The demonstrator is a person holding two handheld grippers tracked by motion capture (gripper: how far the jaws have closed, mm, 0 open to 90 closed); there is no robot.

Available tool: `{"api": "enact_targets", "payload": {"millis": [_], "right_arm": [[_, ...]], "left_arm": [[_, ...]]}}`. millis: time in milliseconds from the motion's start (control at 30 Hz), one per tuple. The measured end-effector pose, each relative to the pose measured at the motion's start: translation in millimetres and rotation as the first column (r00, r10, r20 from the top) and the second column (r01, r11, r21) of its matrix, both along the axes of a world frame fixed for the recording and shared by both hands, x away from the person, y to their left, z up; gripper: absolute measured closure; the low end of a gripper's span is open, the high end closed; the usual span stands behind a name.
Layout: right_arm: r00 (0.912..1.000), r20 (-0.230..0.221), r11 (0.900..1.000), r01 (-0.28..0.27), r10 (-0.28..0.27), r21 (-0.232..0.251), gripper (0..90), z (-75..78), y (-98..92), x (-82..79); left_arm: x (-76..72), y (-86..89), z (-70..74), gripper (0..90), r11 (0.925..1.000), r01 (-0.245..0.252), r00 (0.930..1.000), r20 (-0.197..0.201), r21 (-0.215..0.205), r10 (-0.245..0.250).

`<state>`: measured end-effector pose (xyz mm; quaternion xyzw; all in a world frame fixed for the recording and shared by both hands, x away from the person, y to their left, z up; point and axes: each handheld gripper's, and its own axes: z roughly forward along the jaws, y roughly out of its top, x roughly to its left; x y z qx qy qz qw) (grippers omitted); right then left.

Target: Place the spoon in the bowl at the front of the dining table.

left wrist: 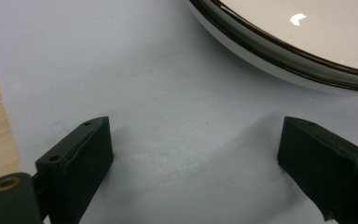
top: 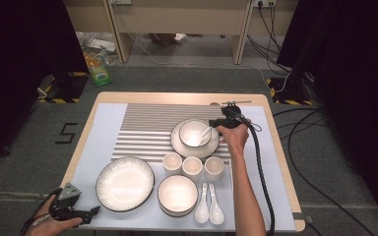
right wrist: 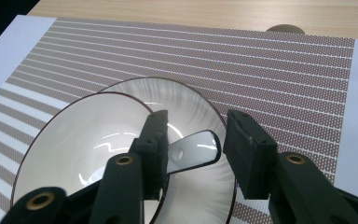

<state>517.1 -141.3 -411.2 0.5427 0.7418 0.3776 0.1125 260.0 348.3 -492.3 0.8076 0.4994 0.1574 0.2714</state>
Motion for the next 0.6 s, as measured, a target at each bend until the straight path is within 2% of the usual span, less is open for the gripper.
{"api": "enact_targets", "payload": {"millis": [133, 400, 567, 600], "right_arm": [[0.9996, -0.004, 1.000, -0.027, 0.027, -0.011, 61.9, 0.4, 1.0, -1.8], [0.9990, -0.009, 0.999, -0.044, 0.044, -0.032, 62.2, 2.2, -1.0, -6.5], [0.9987, -0.005, 0.998, -0.052, 0.052, -0.030, 62.4, 2.6, -3.8, -10.8], [0.9983, -0.009, 0.998, -0.057, 0.057, -0.016, 62.4, 1.2, -6.2, -13.9]], "left_arm": [[-0.2, -0.1, -0.4, 9.0, 1.0000, -0.002, 1.0000, 0.005, -0.001, 0.002], [-0.4, -0.1, -0.5, 9.0, 1.0000, -0.002, 1.0000, 0.007, -0.002, 0.002], [-0.2, -0.2, -0.4, 9.1, 1.0000, -0.003, 1.0000, 0.006, -0.001, 0.003], [-0.4, -0.2, -0.5, 9.0, 1.0000, -0.003, 1.0000, 0.007, -0.001, 0.003]]}}
